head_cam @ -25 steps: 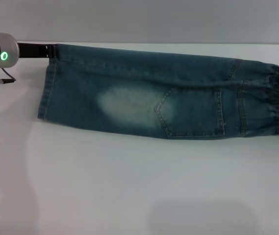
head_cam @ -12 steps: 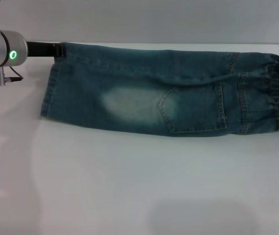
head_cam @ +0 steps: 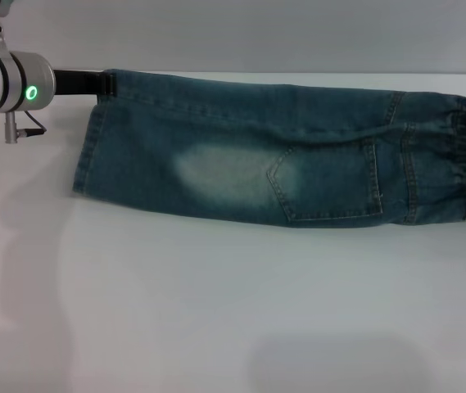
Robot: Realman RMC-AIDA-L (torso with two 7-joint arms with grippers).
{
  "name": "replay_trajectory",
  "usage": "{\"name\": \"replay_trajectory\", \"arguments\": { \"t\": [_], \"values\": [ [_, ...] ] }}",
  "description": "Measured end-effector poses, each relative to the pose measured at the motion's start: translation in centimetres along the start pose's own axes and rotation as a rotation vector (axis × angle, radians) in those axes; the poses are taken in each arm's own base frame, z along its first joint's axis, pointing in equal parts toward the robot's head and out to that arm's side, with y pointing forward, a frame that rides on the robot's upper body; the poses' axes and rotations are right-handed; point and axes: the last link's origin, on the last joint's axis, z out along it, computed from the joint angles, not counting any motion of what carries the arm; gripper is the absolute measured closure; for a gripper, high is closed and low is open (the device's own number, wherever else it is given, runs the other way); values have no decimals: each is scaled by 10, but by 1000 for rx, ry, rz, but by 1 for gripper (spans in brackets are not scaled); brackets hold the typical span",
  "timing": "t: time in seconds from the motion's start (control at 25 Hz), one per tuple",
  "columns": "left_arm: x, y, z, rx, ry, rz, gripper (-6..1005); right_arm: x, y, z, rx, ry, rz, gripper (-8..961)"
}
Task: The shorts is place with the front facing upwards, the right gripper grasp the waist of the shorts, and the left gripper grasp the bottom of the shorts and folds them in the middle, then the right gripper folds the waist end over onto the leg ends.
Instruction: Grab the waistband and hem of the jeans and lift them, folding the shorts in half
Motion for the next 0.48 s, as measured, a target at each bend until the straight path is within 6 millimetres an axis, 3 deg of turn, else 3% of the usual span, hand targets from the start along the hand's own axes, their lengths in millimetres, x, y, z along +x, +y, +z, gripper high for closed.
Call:
{"name": "replay_trajectory", "arguments": {
  "t": [0.48],
  "values": [
    [1, -3, 3, 43, 43, 24, 892, 2, -1, 1, 28, 2, 14, 946]
  ]
}}
